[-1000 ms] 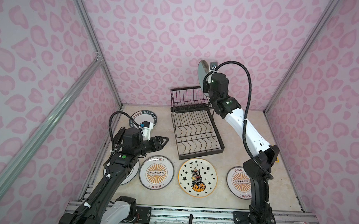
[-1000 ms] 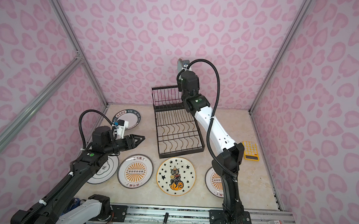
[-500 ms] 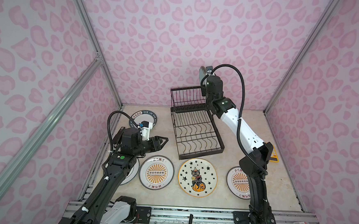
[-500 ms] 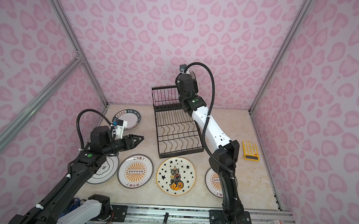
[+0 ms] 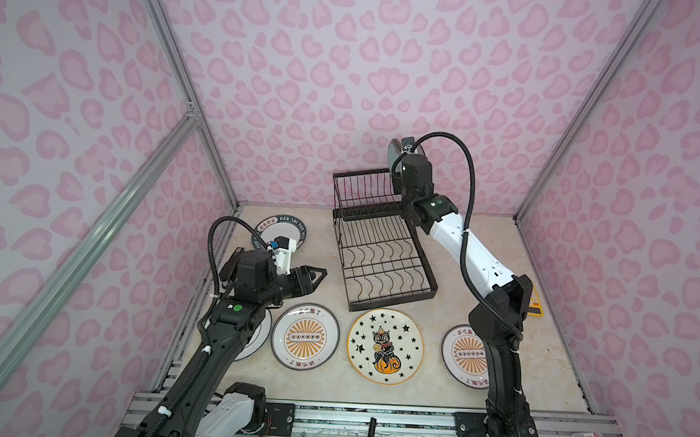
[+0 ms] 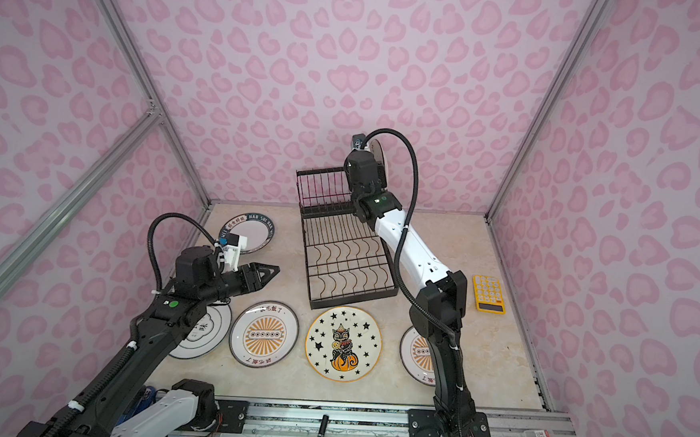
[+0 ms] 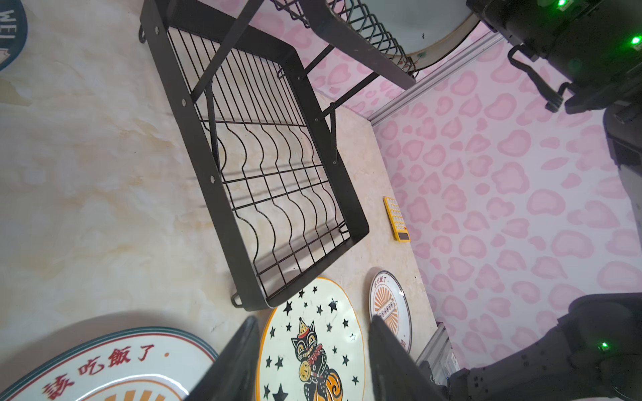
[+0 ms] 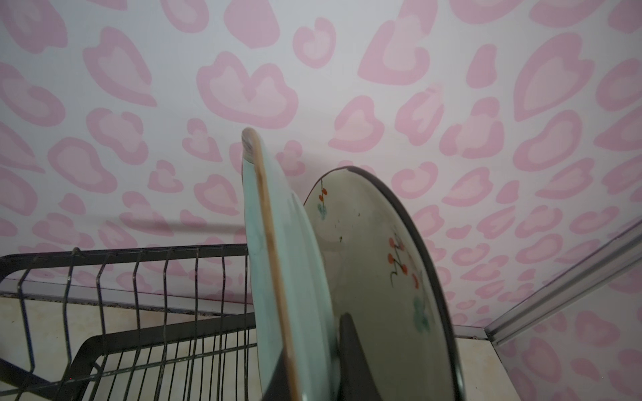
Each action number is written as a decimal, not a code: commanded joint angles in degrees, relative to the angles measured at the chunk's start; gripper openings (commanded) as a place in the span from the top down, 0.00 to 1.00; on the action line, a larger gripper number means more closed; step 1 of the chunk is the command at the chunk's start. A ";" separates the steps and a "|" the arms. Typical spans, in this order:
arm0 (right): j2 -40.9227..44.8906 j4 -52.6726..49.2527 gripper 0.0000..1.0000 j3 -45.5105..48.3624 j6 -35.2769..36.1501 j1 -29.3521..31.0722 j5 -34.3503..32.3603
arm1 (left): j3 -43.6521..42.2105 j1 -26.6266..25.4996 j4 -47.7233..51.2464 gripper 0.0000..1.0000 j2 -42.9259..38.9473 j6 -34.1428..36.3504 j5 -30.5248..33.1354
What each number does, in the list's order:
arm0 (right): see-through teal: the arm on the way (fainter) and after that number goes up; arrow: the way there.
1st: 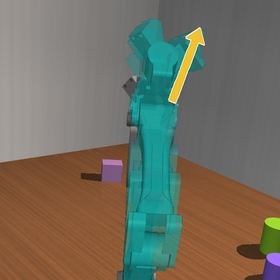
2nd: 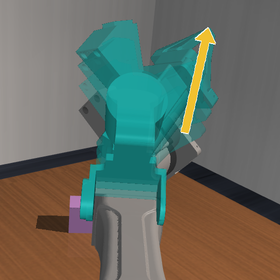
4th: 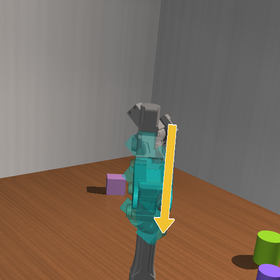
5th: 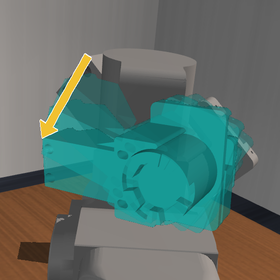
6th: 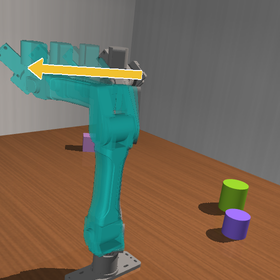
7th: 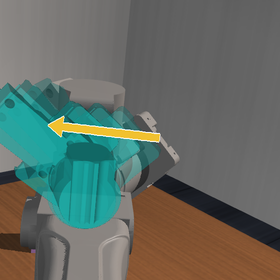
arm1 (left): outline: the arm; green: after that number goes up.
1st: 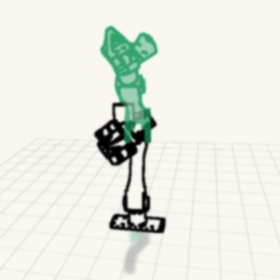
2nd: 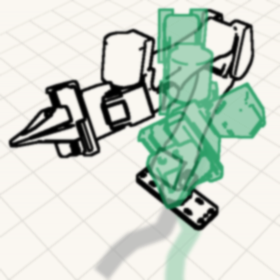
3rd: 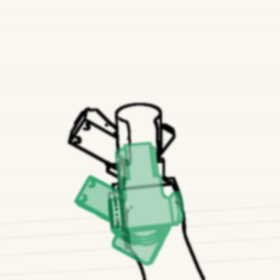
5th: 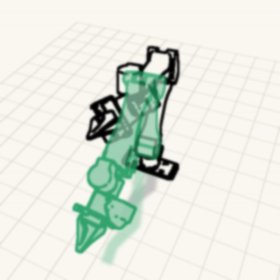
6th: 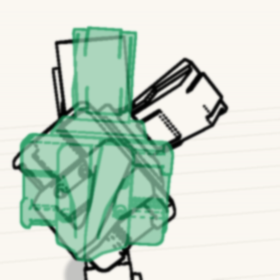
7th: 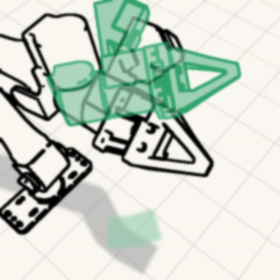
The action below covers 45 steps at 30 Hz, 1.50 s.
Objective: Load the plates into the dish rack
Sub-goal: 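Raise the teal plate upright over the rack's far end with the right gripper, then lower the teal plate into the slot beside the white plate, open right gripper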
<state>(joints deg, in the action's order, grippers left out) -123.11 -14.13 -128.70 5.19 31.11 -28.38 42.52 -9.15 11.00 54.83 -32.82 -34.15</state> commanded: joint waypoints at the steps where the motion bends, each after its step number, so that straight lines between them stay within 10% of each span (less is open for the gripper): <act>1: 0.76 5.42 1.00 1.25 -1.17 -0.04 0.43 | 0.76 0.07 0.72 0.47 -0.31 1.09 0.33; 21: 2.70 1.57 0.99 4.61 -4.31 0.16 1.86 | 1.73 0.10 1.39 0.48 -0.52 1.53 0.27; 34: 3.07 1.30 0.61 3.35 -4.32 0.29 1.03 | 1.76 0.18 2.04 0.48 -1.06 1.88 0.62; 45: 3.55 0.60 0.47 0.81 -4.51 -0.51 0.15 | 1.58 0.12 2.16 0.47 -1.30 1.88 0.74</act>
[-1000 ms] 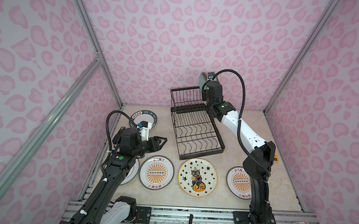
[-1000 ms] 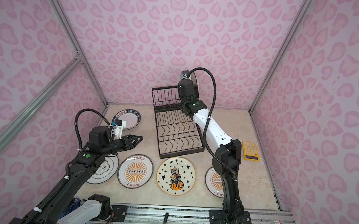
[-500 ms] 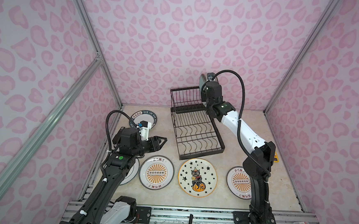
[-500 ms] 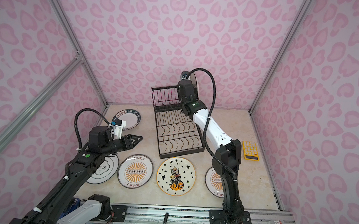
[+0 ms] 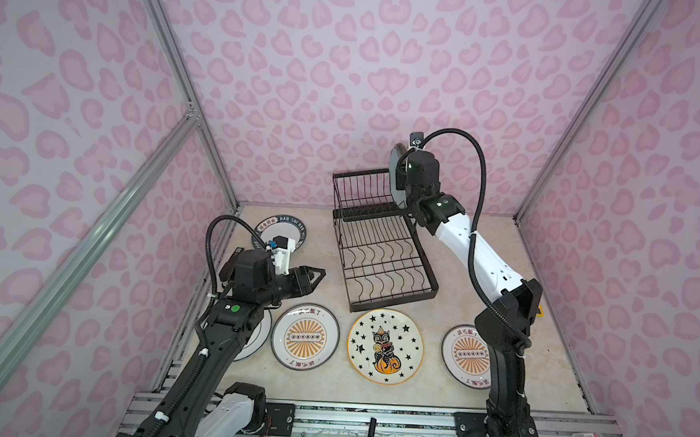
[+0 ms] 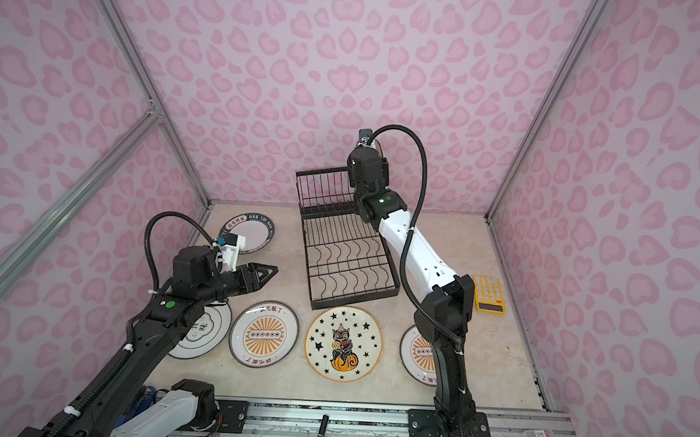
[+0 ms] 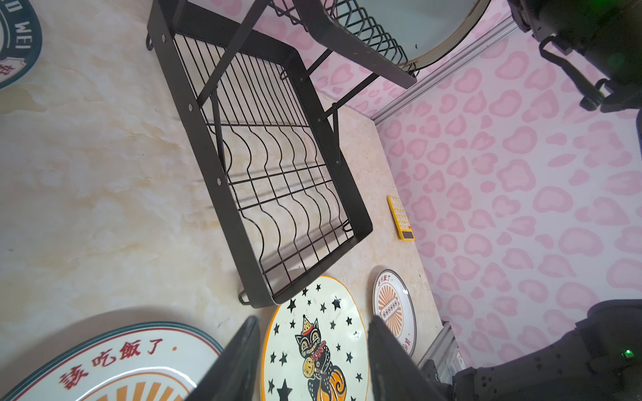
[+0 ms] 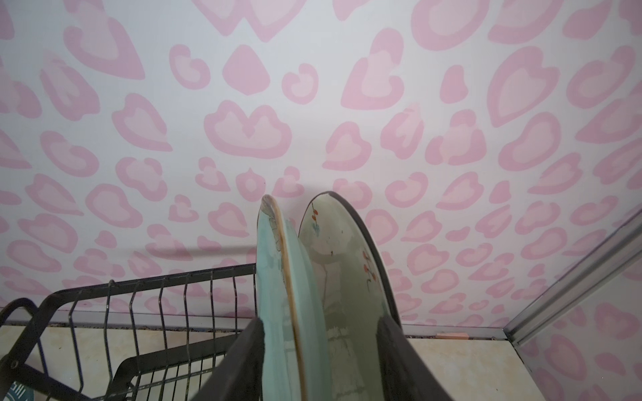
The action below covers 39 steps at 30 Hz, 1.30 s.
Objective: Load the plates into the dish rack
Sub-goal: 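Lower the teal plate into the slot beside the white plate, open right gripper, then withdraw the right gripper from the rack while the left gripper moves toward the sunburst plate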
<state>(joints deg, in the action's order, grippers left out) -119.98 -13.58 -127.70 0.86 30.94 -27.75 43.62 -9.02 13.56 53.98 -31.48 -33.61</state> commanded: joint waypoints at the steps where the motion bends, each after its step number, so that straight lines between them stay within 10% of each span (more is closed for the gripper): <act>1: 0.62 -0.04 0.45 -0.18 -0.73 -0.59 -0.01 | 0.47 0.01 -0.45 0.48 -0.53 0.50 0.14; 18: 5.48 -0.39 0.34 3.60 -5.74 -3.08 8.12 | 0.32 0.04 0.37 0.43 -0.81 0.46 1.63; 39: 34.27 8.64 0.14 38.35 -13.15 -12.43 27.70 | 0.95 0.02 -0.23 0.35 0.06 1.03 6.02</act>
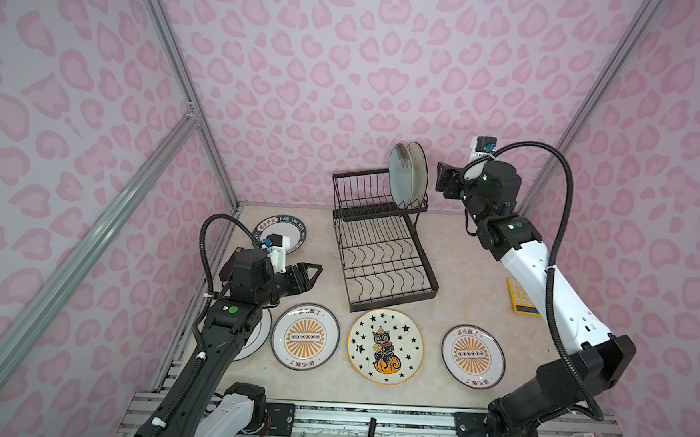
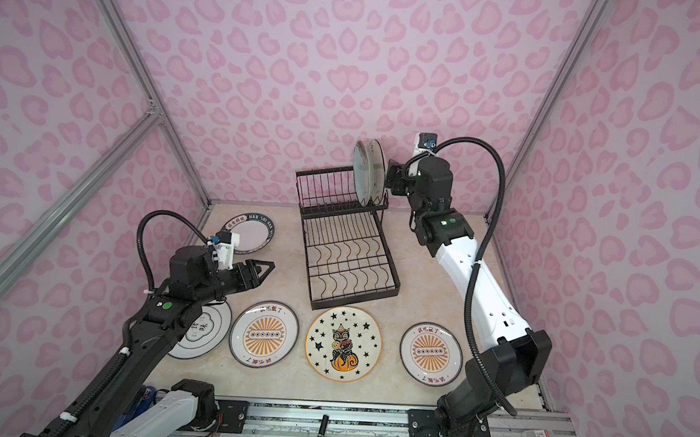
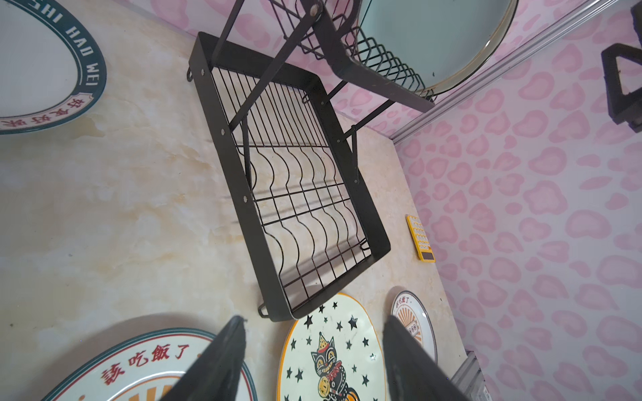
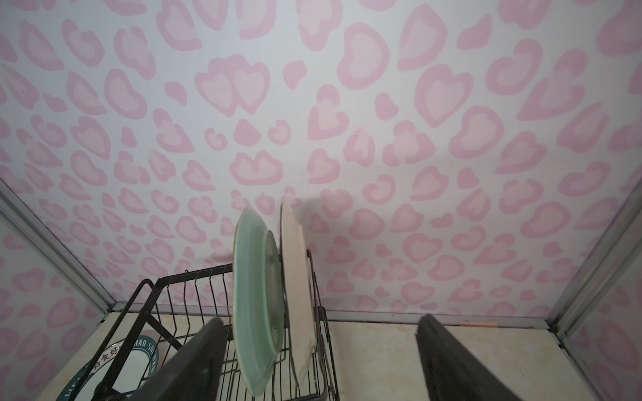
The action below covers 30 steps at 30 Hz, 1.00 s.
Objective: Load the plates into the dish rack
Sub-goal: 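Withdraw the right gripper from the rack while the left gripper moves toward the sunburst plate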
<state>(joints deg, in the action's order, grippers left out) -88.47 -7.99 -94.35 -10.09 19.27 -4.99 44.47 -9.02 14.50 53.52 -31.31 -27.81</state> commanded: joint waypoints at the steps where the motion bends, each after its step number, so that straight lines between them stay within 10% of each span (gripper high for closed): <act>1: 4.70 3.96 0.13 8.05 -2.62 -1.33 5.58 | -0.14 0.04 -1.63 0.35 0.86 0.81 0.33; 30: 17.01 9.19 0.11 49.49 -17.78 -5.07 25.79 | -21.97 -5.17 -7.96 0.37 -3.92 -10.22 0.29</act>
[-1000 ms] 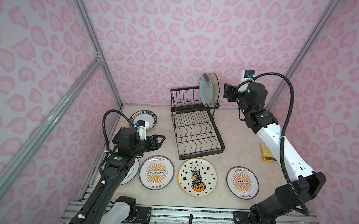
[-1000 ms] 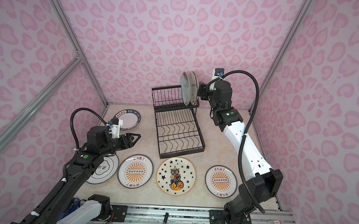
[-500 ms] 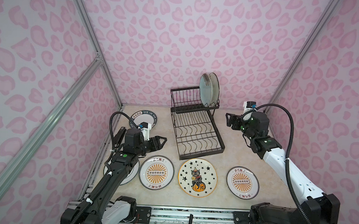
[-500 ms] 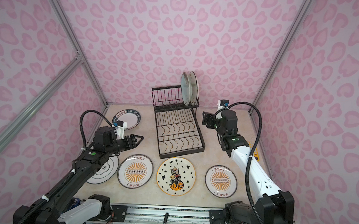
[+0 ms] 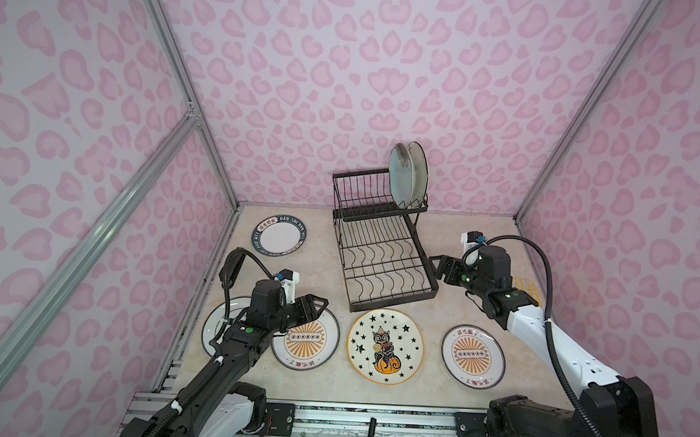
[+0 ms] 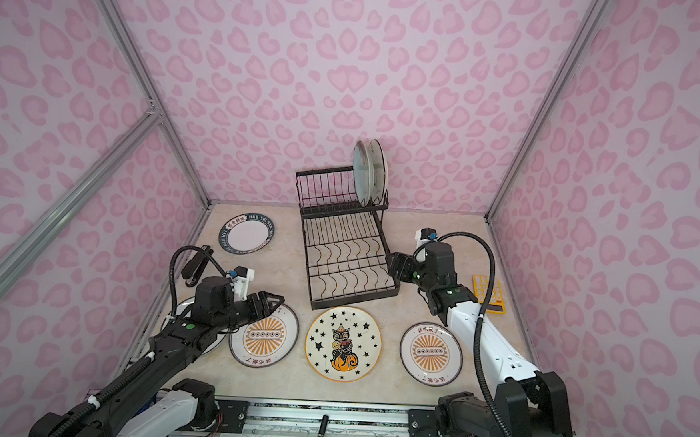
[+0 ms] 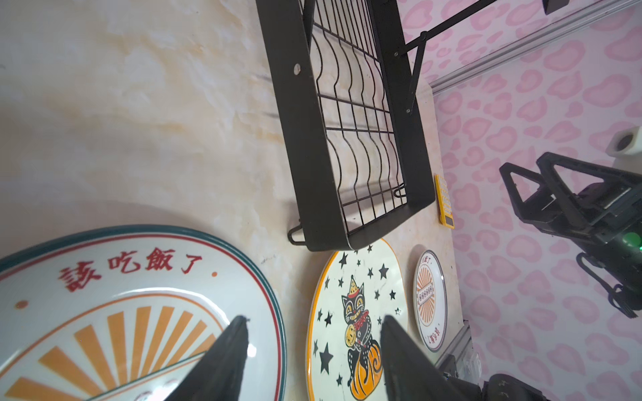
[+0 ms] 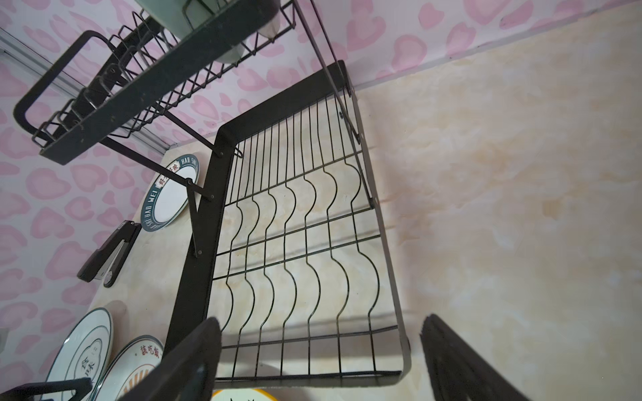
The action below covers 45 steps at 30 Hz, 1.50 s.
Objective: Load the plates into the dish rack
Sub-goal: 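Withdraw the right gripper from the rack while the left gripper moves toward the sunburst plate, then grip the cat plate's rim with the left gripper and tilt it up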
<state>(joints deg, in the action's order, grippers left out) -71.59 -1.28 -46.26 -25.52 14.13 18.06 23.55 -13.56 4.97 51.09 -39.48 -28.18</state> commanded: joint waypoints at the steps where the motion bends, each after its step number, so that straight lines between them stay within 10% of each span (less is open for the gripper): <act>1: 0.19 2.83 0.11 2.00 -2.80 0.18 2.95 | -1.65 -1.20 3.10 0.37 -2.72 -2.54 0.99; 19: -4.81 20.66 0.11 8.75 -14.59 3.83 0.66 | -6.86 -22.10 15.08 0.35 -14.52 -20.74 10.67; 45: -2.37 21.42 0.11 9.17 -15.57 4.83 1.36 | -4.50 -36.97 0.49 0.41 2.14 -29.37 21.58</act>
<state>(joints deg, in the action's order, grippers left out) -74.30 19.51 -37.47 -41.36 18.98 19.53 17.91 -49.56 7.51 51.77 -67.88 -9.52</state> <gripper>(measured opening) 0.887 0.596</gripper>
